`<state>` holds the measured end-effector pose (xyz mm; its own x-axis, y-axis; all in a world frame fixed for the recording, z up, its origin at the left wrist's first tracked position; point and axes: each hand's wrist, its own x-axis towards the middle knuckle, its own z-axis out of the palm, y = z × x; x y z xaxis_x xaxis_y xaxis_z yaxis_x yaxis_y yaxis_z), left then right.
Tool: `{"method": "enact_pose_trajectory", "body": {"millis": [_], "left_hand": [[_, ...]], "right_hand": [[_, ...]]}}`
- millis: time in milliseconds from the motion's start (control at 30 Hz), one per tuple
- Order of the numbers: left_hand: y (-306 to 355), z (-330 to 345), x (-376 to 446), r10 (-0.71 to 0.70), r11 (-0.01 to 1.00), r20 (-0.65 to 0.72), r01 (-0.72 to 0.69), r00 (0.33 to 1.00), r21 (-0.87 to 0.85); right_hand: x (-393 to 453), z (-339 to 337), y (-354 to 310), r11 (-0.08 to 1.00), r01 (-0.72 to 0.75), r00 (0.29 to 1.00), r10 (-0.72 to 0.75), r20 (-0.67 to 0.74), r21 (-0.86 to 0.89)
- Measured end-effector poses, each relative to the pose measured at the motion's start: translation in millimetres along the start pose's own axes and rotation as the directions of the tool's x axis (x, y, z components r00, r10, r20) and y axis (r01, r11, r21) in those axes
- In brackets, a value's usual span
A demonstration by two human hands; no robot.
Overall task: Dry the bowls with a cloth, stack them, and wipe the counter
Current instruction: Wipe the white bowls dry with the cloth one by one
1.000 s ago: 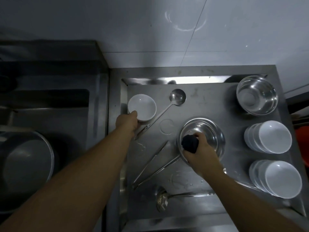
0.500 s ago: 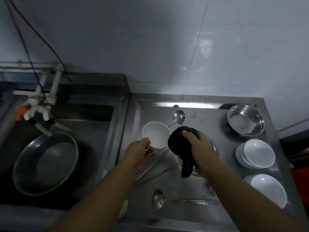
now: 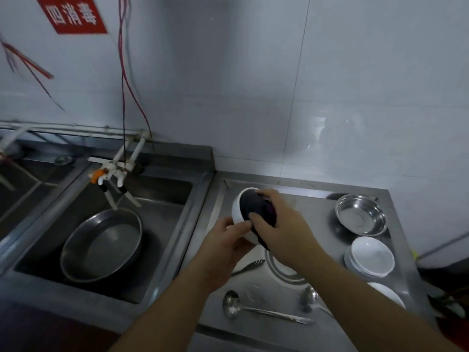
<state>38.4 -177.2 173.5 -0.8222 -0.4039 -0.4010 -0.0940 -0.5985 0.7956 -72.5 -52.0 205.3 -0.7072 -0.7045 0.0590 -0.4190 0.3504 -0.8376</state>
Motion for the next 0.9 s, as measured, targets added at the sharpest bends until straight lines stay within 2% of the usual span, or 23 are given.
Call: {"method": "enact_pose_trajectory", "body": {"millis": [167, 233, 300, 367, 400, 467, 533, 600, 667, 733, 767, 833, 900], "left_hand": [[17, -11, -18, -0.006, 0.996, 0.113, -0.004, 0.994, 0.086], [24, -15, -22, -0.030, 0.990, 0.189, 0.003, 0.981, 0.141], [34, -18, -28, -0.044, 0.984, 0.202, 0.007, 0.978, 0.178], [44, -26, -33, -0.060, 0.990, 0.193, 0.034, 0.979, 0.139], [48, -32, -35, -0.077, 0.993, 0.196, 0.057, 0.978, 0.106], [58, -46, -37, -0.125, 0.991, 0.214, 0.114, 0.969, 0.063], [65, -60, -37, -0.190, 0.982, 0.237, 0.184, 0.953, 0.048], [69, -72, -39, -0.248, 0.968, 0.276, 0.249, 0.929, 0.033], [69, -78, -42, -0.266, 0.960, 0.301, 0.280, 0.916, -0.006], [67, -82, -45, -0.267, 0.955, 0.309, 0.293, 0.913, -0.041], [67, -84, -45, -0.265, 0.955, 0.307, 0.293, 0.914, -0.048], [70, -88, -43, -0.244, 0.963, 0.284, 0.267, 0.927, -0.044], [75, -91, -38, -0.190, 0.980, 0.234, 0.199, 0.953, -0.017]], "right_hand": [[-14, -2, -21, 0.957, -0.115, 0.992, 0.125, -0.020, 0.265], [-20, 4, -34, 0.905, -0.158, 0.985, 0.172, 0.000, 0.395], [-24, 15, -43, 0.831, -0.186, 0.976, 0.216, 0.005, 0.525], [-27, 32, -52, 0.763, -0.186, 0.972, 0.234, 0.005, 0.619], [-29, 42, -57, 0.769, -0.167, 0.976, 0.219, -0.009, 0.617], [-36, 58, -62, 0.879, -0.095, 0.989, 0.136, -0.054, 0.468], [-43, 69, -66, 0.977, 0.004, 0.999, 0.007, -0.048, 0.212], [-47, 71, -68, 0.993, 0.111, 0.994, -0.111, -0.019, 0.025], [-44, 70, -68, 0.944, 0.277, 0.960, -0.280, 0.008, -0.178], [-36, 67, -69, 0.809, 0.439, 0.891, -0.448, 0.074, -0.391], [-32, 67, -72, 0.733, 0.482, 0.864, -0.488, 0.123, -0.479], [-23, 66, -81, 0.626, 0.494, 0.854, -0.478, 0.204, -0.603], [-14, 70, -96, 0.613, 0.404, 0.908, -0.355, 0.220, -0.679]]}}
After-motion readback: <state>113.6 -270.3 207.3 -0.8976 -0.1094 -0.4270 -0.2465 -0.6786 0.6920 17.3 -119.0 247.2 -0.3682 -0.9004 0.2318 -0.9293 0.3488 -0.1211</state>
